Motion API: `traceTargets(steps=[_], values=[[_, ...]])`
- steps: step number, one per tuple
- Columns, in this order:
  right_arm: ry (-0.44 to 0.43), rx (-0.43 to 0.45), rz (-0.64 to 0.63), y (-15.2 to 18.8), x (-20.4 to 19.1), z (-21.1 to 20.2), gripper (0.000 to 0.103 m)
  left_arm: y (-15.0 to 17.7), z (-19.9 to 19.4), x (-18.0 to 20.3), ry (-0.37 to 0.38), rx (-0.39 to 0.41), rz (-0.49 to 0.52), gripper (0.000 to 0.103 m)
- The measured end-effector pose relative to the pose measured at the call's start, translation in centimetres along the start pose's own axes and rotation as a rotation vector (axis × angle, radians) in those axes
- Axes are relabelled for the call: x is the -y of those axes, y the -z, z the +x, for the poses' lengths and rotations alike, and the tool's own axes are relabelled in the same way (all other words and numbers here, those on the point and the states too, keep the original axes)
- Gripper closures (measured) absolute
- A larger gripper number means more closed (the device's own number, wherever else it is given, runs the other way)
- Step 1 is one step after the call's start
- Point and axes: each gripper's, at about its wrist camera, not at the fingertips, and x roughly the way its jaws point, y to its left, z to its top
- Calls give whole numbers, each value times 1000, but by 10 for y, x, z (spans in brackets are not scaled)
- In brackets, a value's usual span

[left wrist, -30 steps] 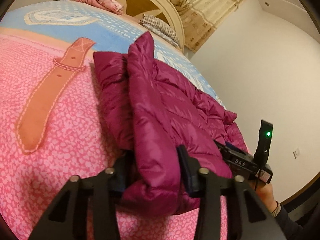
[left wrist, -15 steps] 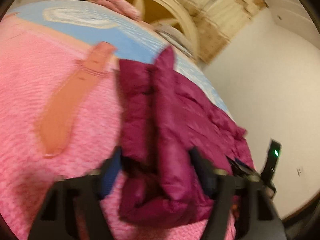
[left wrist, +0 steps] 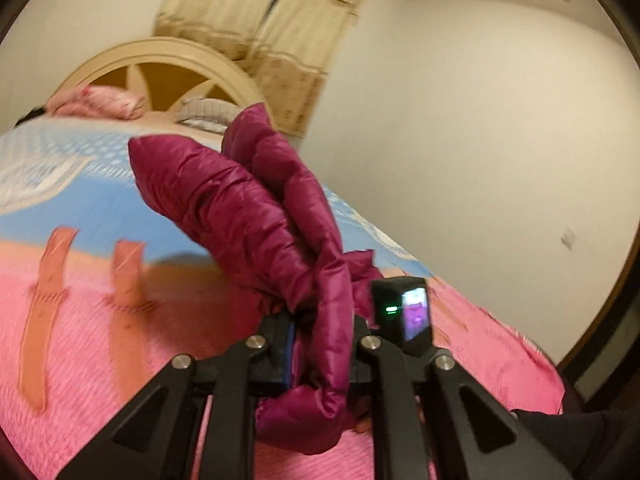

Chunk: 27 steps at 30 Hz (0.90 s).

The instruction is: Fold large clothes

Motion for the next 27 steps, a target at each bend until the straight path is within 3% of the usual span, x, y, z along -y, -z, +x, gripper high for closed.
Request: traceTargets(steps=[8,16,23,27], values=[[-46,12,46,3,16,-17,1,-14,23,29,54,-35,48,88],[-105,76,103,17,65,-75,1,-6,63,69,83,-85,169,88],[26,204,208,13,137,-137,1,22,106,98,85,-171,295,88],[65,264,228,-9,161,-160,1,42,131,115,53,-215,404,88]])
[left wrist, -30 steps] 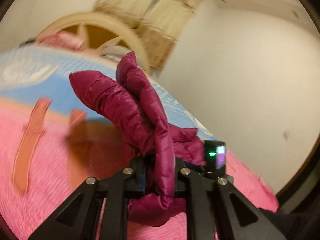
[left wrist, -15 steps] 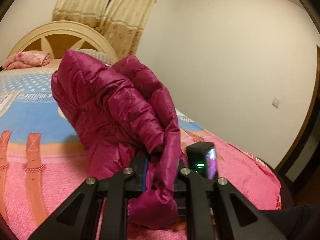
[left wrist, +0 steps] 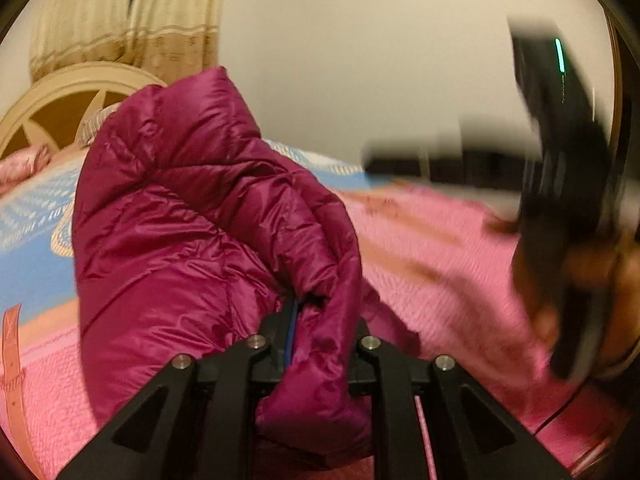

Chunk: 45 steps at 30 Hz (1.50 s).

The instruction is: Fold large clothes

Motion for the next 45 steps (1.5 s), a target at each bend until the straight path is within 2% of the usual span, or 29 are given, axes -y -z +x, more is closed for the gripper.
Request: traceTargets(steps=[4,5,6,8,10,11,12,14,16,17,20,22,24,25,27,29,32,35,37,38,41,43,45], values=[[-52,-13,13,-21,-1,6,4,3,17,6,-18,-29,65,85],[-77,-21,11,-22,-4,8,7,4,18,8,-31,-30,83,80],[-93,-30,8,-25,-8,12,19,4,16,10,-40,-23,95,78],[-129,-57,-16,-25,-25,22,32,6,12,15,-47,-18,126,70],[-211,-77,-41,-24,-41,28,37,13,5,25,-54,-10,162,56],[-275,-94,-44,-22,-50,30,39,15,1,27,-49,-3,175,47],[-341,-122,-40,-22,-57,33,40,16,-1,30,-48,4,182,43],[-448,-198,-37,-24,-68,45,40,17,-6,30,-48,6,180,43],[-515,-282,-39,-24,-77,62,42,17,-11,29,-43,9,162,43],[-520,-327,-37,-24,-79,73,42,17,-14,29,-41,8,157,43],[-410,-402,-23,-18,-72,99,46,23,-35,29,-38,3,166,42],[-371,-427,22,-15,-58,110,47,29,-56,30,-49,8,180,36],[-345,-435,23,-9,-47,118,48,36,-90,28,-46,36,176,21],[-338,-433,19,-6,-47,119,48,39,-101,27,-45,50,171,16],[-309,-425,-6,0,-44,117,48,37,-130,15,-85,108,152,0],[-284,-413,-37,4,-45,115,48,31,-143,-4,-165,147,124,0],[-242,-383,-34,8,-44,108,48,16,-125,-47,-277,115,30,0],[-105,-298,5,1,-40,85,47,21,-94,-70,-256,23,-86,0],[-39,-204,107,-8,-39,59,46,27,-82,-66,-210,3,-133,0],[-61,-169,157,-11,-38,50,46,29,-76,-61,-193,-8,-150,0],[-139,-49,292,-20,-48,25,45,32,-76,-41,-210,9,-147,0],[-217,1,366,-20,-57,23,42,34,-79,-40,-211,12,-150,0],[-218,52,395,-18,-61,31,41,35,-83,-42,-206,9,-168,0]])
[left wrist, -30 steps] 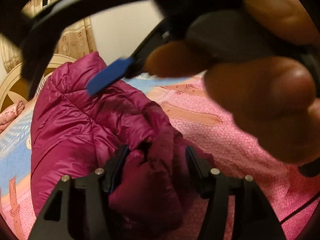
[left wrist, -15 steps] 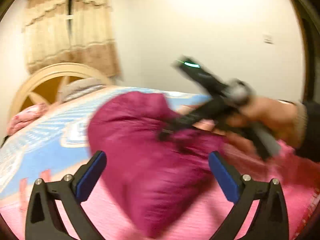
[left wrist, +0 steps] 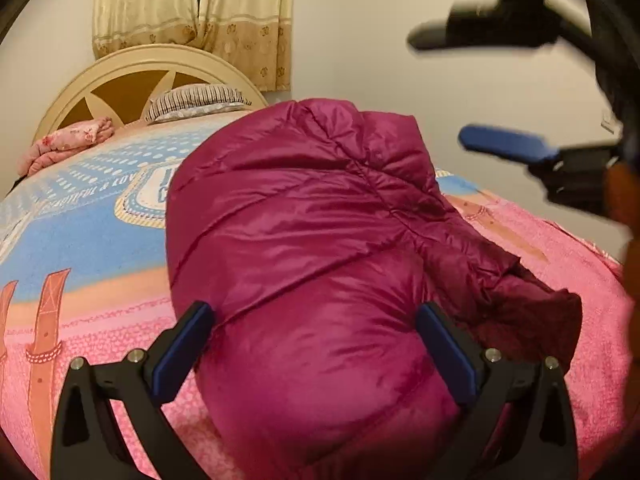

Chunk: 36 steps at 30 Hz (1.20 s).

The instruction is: Fold large clothes

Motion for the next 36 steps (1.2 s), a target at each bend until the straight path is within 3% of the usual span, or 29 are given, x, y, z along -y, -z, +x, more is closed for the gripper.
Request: traceTargets(steps=[2,4,6,11,14,21,26,36], values=[[49,37,20,5,7,9,40,-5,-10,-8,-11,23,-27,0],[118,24,61,9,27,22,40,-29,21,-13,-53,56,-38,0],[212,42,84,15,48,29,40,-37,14,-23,-97,100,-58,0],[325,45,84,27,81,35,34,-82,23,-1,-82,144,-22,0],[345,42,140,29,106,34,30,-114,64,19,-32,83,51,0],[354,20,127,39,130,41,24,-118,147,47,-114,-103,112,0],[359,28,104,39,130,43,23,-105,164,44,-142,-156,103,0],[397,5,85,41,130,49,23,-95,184,50,-159,-187,118,0]])
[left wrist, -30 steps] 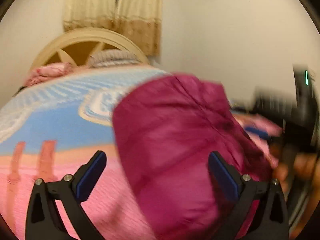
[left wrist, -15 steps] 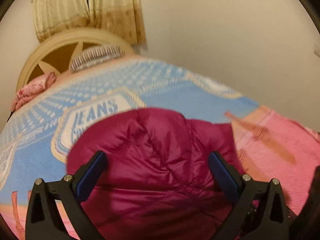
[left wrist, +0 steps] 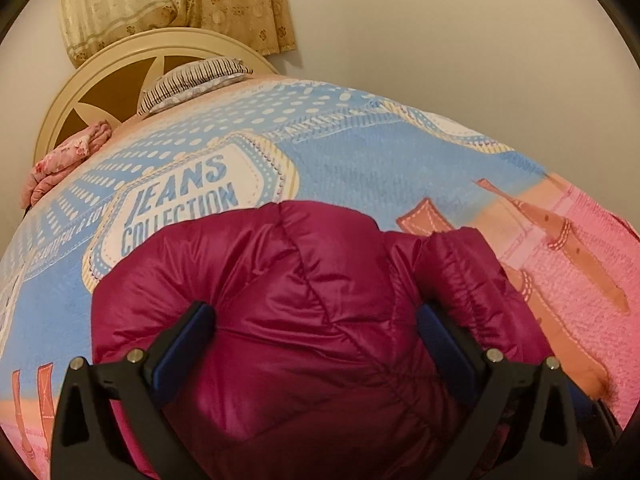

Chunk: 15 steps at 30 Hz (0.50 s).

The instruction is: Fold large clothes

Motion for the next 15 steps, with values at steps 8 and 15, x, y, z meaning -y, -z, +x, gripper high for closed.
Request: traceTargets(steps=[8,15], values=[[6,-6,2,0,0,2,23,2,9,5,22,-15,2,0],[24,-15,-11,-1,-3,5,23,2,19,3,52,-49,-14,0]])
